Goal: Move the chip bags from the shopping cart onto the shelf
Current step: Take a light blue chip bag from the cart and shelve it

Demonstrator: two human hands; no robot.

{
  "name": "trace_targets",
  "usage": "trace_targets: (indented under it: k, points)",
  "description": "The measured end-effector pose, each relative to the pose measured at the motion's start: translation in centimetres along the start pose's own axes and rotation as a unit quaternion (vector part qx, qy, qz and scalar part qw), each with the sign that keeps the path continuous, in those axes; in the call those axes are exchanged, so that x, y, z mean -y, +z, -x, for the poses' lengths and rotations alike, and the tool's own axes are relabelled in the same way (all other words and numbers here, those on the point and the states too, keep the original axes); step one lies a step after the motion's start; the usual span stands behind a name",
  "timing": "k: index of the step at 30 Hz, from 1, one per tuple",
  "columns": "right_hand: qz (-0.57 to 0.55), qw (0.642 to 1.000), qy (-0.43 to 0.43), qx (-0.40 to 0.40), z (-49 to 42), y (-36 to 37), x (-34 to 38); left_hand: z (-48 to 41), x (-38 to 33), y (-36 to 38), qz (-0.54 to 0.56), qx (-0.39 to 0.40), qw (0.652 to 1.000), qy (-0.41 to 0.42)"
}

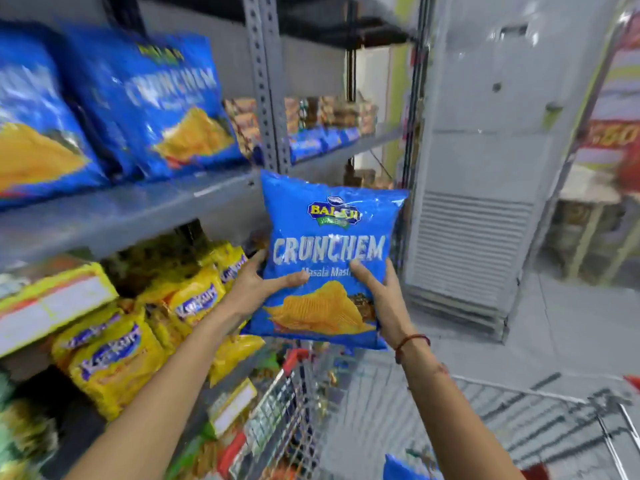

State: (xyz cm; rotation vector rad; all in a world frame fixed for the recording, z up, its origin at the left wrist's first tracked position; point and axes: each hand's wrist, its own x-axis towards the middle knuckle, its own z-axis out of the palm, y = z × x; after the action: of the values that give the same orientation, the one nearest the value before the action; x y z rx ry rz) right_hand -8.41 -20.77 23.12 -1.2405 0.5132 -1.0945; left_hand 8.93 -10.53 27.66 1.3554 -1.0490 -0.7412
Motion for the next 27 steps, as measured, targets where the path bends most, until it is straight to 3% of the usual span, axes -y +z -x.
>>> trace_targets:
  k: [6,14,23,27]
  points:
    - [-0.038,0.993,-0.068,0.086,-3.6,8.3,7.8,1.9,-9.2,-5.7,0.01,-0.071,0.992,0.105]
    - [-0.074,0.966,-0.112,0.22,-7.2,21.4,13.9,4.4,-17.4,-14.6,-0.01,-0.229,0.957,0.178]
    - [-0.003,0.948,-0.058,0.312,-11.5,33.8,13.0,5.0,-18.9,-22.8,0.001,-0.354,0.92,0.167]
    - [0.049,0.949,-0.04,0.31,-12.3,36.0,11.0,4.7,-17.3,-24.8,-0.018,-0.387,0.911,0.139]
